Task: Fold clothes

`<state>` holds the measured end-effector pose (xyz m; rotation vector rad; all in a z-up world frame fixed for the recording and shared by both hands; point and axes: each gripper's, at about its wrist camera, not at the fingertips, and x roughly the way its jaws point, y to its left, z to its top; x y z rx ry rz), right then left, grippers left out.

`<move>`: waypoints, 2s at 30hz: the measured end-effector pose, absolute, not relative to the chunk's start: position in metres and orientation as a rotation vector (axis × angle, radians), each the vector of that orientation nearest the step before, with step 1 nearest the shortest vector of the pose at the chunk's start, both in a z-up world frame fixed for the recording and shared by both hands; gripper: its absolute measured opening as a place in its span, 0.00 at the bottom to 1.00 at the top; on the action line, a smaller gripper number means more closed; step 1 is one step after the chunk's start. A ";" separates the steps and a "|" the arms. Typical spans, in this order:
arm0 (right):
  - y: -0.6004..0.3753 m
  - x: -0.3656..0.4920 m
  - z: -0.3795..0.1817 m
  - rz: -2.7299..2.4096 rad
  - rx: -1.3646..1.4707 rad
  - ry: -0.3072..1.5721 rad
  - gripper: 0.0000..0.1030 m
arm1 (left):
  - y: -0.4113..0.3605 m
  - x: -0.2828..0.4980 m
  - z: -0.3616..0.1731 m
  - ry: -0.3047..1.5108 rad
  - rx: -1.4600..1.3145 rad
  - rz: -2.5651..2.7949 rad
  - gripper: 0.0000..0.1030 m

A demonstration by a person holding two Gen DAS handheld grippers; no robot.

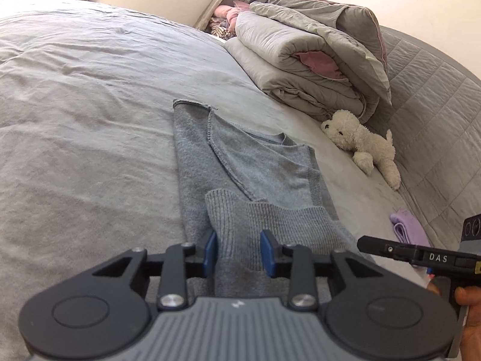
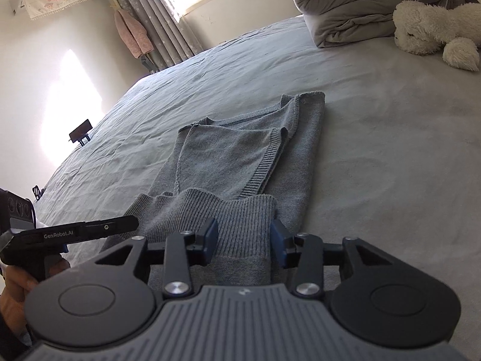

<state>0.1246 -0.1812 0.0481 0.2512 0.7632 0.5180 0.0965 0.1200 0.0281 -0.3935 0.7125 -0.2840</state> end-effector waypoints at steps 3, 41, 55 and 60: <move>-0.176 0.118 0.054 0.523 0.198 0.725 0.10 | 0.116 0.089 0.037 0.653 -0.355 -0.295 0.10; -0.112 0.065 0.045 0.830 -0.390 0.634 0.13 | 0.127 0.042 0.062 0.663 -0.302 -0.466 0.07; -0.222 0.061 0.098 1.053 0.335 0.508 0.06 | 0.136 0.001 0.094 0.445 -0.280 -0.739 0.08; -0.196 0.109 0.064 0.684 0.269 0.721 0.06 | 0.133 0.051 0.066 0.594 -0.349 -0.548 0.08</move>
